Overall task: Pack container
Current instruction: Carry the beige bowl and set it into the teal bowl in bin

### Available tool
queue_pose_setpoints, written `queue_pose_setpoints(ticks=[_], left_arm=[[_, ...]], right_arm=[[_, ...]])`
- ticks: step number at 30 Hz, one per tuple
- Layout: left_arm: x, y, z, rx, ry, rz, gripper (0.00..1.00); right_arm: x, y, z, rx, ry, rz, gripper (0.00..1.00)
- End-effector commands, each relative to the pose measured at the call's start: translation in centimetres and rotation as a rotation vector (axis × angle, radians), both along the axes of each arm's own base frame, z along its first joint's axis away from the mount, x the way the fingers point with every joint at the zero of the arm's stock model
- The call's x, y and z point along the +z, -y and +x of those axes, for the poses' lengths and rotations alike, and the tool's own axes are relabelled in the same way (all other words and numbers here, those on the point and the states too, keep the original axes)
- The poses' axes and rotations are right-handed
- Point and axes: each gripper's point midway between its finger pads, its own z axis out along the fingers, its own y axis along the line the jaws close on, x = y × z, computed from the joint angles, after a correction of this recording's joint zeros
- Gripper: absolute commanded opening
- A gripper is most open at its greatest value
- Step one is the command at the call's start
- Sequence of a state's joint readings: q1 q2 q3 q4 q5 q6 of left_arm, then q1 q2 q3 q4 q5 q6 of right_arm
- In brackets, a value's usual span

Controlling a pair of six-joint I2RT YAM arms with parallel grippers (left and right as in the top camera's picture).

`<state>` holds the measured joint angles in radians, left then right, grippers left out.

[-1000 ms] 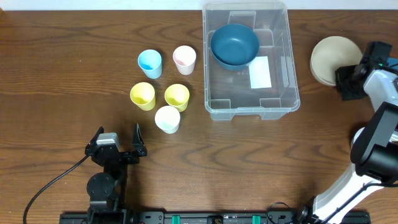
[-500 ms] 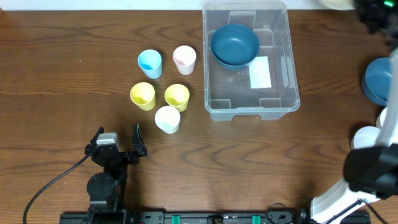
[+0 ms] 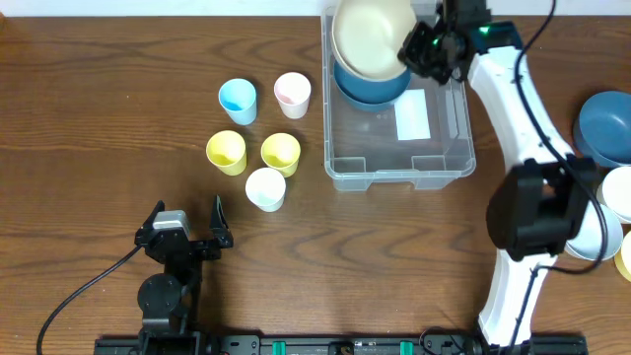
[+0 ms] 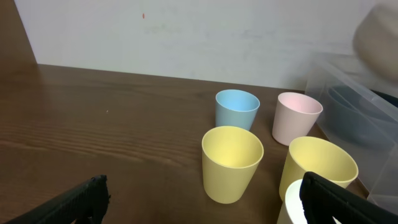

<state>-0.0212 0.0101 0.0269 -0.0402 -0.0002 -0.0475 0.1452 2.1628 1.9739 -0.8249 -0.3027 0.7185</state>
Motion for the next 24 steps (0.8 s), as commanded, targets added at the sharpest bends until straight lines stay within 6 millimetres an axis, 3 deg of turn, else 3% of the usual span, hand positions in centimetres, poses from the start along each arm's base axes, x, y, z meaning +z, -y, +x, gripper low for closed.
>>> queue_pose_setpoints(ticks=[1,6,8,10,13,16,17,20,21,24], left_arm=[[-1.8,-0.3,-0.1,0.014,-0.051,0.02,0.98],[-1.8,-0.3,-0.1,0.014,-0.051,0.02,0.98],[-1.8,-0.3,-0.1,0.015,-0.051,0.019,0.98],[-1.8,-0.3,-0.1,0.015,-0.051,0.02,0.98],[-1.8,-0.3,-0.1,0.014,-0.051,0.02,0.98],[-1.8,-0.3,-0.1,0.015,-0.051,0.02,0.98],[-1.8,-0.3,-0.1,0.014,-0.051,0.02,0.98],[-1.8,-0.3,-0.1,0.014,-0.051,0.02,0.98],[-1.8,-0.3,-0.1,0.014,-0.051,0.019,0.98],[-1.8,-0.3,-0.1,0.014,-0.051,0.02,0.98]], right_arm=[[0.3,0.3,0.2,-0.015,0.006,-0.008,0.01],[-2.0,0.5,0.4,-0.021,-0.032,-0.028,0.05],[-2.5,0.5,0.5,-0.022,-0.039,-0.03,0.17],[-2.8,0.6,0.6,-0.024,-0.043,-0.035,0.41],[-2.9,0.8,0.7,-0.031,-0.04,-0.046,0.54],[-1.6,1.2,1.3,-0.024,0.001,-0.049,0.58],[-0.6,1.5,1.6,-0.018,0.028,-0.052,0.61],[4.9,3.2,2.6,-0.008,0.149,-0.074,0.77],[8.2,4.8,2.8,-0.03,0.207,-0.082,0.84],[15.0,10.2,2.1,-0.153,0.299,-0.117,0.91]])
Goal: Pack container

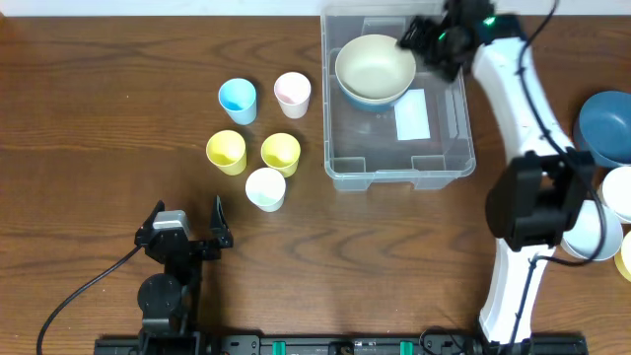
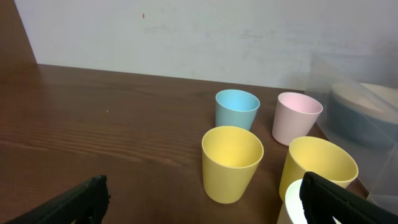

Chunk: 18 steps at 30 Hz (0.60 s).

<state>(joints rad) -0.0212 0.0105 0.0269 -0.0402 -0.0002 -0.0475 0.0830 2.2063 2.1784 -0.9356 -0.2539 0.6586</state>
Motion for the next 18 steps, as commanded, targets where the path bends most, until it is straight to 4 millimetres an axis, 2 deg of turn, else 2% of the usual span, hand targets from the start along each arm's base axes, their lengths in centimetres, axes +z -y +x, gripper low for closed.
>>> queue_pose_setpoints(ticks=[1,2,4,6,9,12,14,18], left_arm=[[-1.8,-0.3,-0.1,0.015,-0.051,0.019,0.98],[-1.8,-0.3,-0.1,0.015,-0.051,0.02,0.98],[-1.8,-0.3,-0.1,0.015,-0.051,0.02,0.98],[-1.8,-0.3,-0.1,0.015,-0.051,0.019,0.98],[-1.8,-0.3,-0.1,0.015,-0.051,0.02,0.98],[-1.8,-0.3,-0.1,0.015,-0.051,0.019,0.98],[-1.8,-0.3,-0.1,0.015,-0.051,0.019,0.98],[-1.8,-0.3,-0.1,0.015,-0.051,0.02,0.98]], right_arm=[[12.8,8.5,-0.9,-0.172,0.239,-0.064,0.92],[14.5,11.7,-2.3,-0.269,0.236,-0.081,0.93],[15.3,17.1,-5.2,-0.449,0.179,-0.109,0.93],[14.0,22.1,-8.9,-0.639,0.062,-0.132,0.95],[10.4,28.5,-14.5,-0.88,-0.15,-0.16,0.96],[7.1,31.7,-17.0,-0.961,-0.261,-0.143,0.95],[4.5,33.1,-18.0,-0.981,-0.315,-0.118,0.94],[-0.3,33.7,-17.9,-0.908,-0.358,-0.073,0.92]])
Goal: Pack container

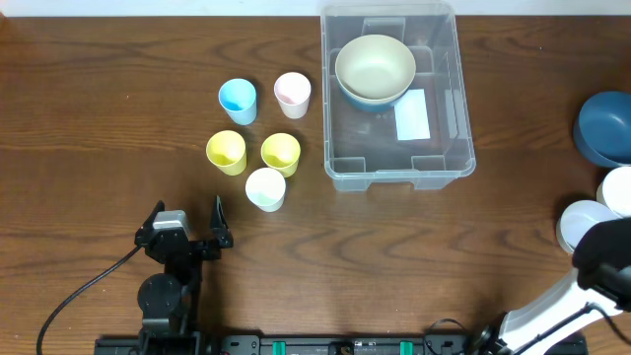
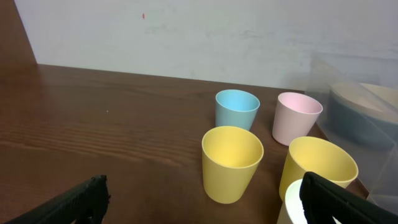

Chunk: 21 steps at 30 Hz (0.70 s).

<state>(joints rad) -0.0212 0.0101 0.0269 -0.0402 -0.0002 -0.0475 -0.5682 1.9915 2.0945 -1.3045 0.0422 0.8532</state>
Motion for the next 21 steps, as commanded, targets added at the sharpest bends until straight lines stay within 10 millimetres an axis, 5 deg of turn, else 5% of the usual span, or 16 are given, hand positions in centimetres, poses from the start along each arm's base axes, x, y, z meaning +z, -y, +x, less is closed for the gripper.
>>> queue_pose_setpoints(ticks=[1,6,11,21], left_arm=[[-1.8,-0.3,-0.1,0.015,-0.051,0.02,0.98],[-1.8,-0.3,-0.1,0.014,-0.051,0.02,0.98],[-1.8,-0.3,-0.1,0.014,-0.051,0.02,0.98],[-1.8,-0.3,-0.1,0.015,-0.051,0.019,0.98]], right_arm=[[-4.2,-0.5,0.2,0.079,-0.026,0.068,0.92],[-7.7,-0.6,2.4,0.344,-0.005,-0.013,0.94],[-8.5,-0.1,3.8,0.608,-0.019,-0.153,0.99],[-11.3,-1.4,3.1,1.082,-0.17,-0.264,0.99]])
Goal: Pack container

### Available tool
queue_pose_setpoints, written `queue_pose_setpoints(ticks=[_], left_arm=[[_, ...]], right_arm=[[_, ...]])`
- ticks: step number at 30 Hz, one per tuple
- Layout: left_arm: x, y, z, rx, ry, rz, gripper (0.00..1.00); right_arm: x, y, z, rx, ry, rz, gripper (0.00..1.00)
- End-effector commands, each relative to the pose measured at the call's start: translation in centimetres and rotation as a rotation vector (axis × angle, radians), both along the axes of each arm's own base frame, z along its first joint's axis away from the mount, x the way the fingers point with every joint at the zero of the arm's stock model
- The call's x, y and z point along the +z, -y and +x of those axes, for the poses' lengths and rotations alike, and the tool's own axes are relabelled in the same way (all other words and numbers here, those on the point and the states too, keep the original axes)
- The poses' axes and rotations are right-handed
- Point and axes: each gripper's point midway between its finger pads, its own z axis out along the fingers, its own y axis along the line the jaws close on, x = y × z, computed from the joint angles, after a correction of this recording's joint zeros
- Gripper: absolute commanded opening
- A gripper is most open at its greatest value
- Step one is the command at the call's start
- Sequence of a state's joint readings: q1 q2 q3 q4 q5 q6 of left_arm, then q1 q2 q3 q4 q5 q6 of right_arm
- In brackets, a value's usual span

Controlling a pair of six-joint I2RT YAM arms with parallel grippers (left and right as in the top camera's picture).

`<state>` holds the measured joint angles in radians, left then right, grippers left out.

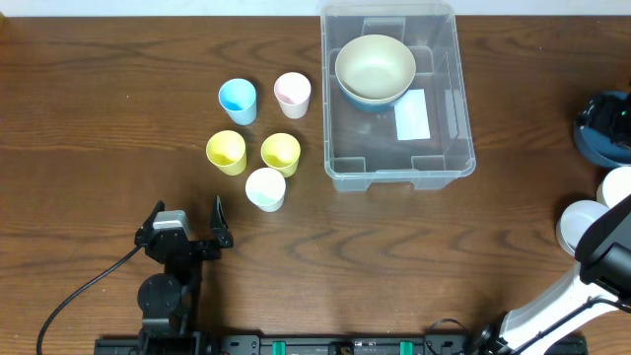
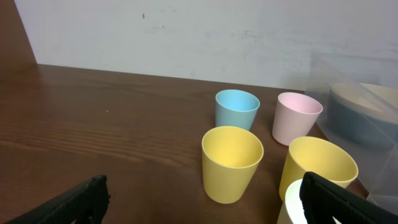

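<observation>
A clear plastic container (image 1: 399, 176) stands at the back of the table. In it a cream bowl (image 1: 375, 64) sits nested in a blue bowl (image 1: 373, 98). At the right edge, a dark part of my right arm, the gripper (image 1: 602, 111), hangs over a second blue bowl (image 1: 597, 144); its jaws cannot be made out. My left gripper (image 1: 187, 213) rests open near the front left, nothing between its fingers (image 2: 332, 198). In front of it stand a blue cup (image 2: 237, 108), a pink cup (image 2: 296, 116), two yellow cups (image 2: 231, 163) (image 2: 318, 165) and a white cup (image 1: 265, 188).
White bowls (image 1: 582, 223) lie stacked at the right edge by the right arm's base, one more (image 1: 620, 186) behind them. The container's wall (image 2: 373, 143) shows at the right of the left wrist view. A cable runs from the left arm's base.
The right gripper, out of view before, now shows at the right edge over the blue bowl there. The left arm, the cups and the container have not moved.
My right gripper first held the cream bowl above the blue bowl in the container. Then the cream bowl sat nested in it with the gripper at its rim. Then the gripper was gone and the bowl stayed. Now the gripper is over the right-hand blue bowl.
</observation>
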<state>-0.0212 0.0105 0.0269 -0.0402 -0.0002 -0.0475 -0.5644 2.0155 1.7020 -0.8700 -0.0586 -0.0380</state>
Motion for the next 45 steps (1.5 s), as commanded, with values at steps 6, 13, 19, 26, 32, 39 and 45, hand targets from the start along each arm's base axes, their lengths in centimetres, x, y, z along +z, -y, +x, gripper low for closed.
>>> queue_pose_setpoints(ticks=[6,13,19,26,32,39,45], left_arm=[[-1.8,-0.3,-0.1,0.015,-0.051,0.019,0.98],[-1.8,-0.3,-0.1,0.014,-0.051,0.02,0.98],[-1.8,-0.3,-0.1,0.014,-0.051,0.02,0.98],[-1.8,-0.3,-0.1,0.014,-0.051,0.02,0.98],[-1.8,-0.3,-0.1,0.014,-0.051,0.02,0.98],[-1.8,-0.3,-0.1,0.015,-0.051,0.02,0.98],[-1.8,-0.3,-0.1,0.014,-0.051,0.02,0.98]], right_arm=[[-3.3,-1.7,0.2,0.246,-0.116,-0.051,0.99],[-7.1,-0.2,-1.2,0.228,-0.261,-0.1,0.96],[-7.4,0.3,-1.0,0.248,-0.266,-0.127,0.89],[-7.4,0.4,-0.4,0.249,-0.241,-0.128,0.37],[-7.3,0.5,-0.1,0.246,-0.231,-0.135,0.15],[-7.0,0.9,0.6,0.24,-0.203,-0.155,0.05],[-4.7,0.9,2.9,0.241,-0.141,-0.195,0.01]])
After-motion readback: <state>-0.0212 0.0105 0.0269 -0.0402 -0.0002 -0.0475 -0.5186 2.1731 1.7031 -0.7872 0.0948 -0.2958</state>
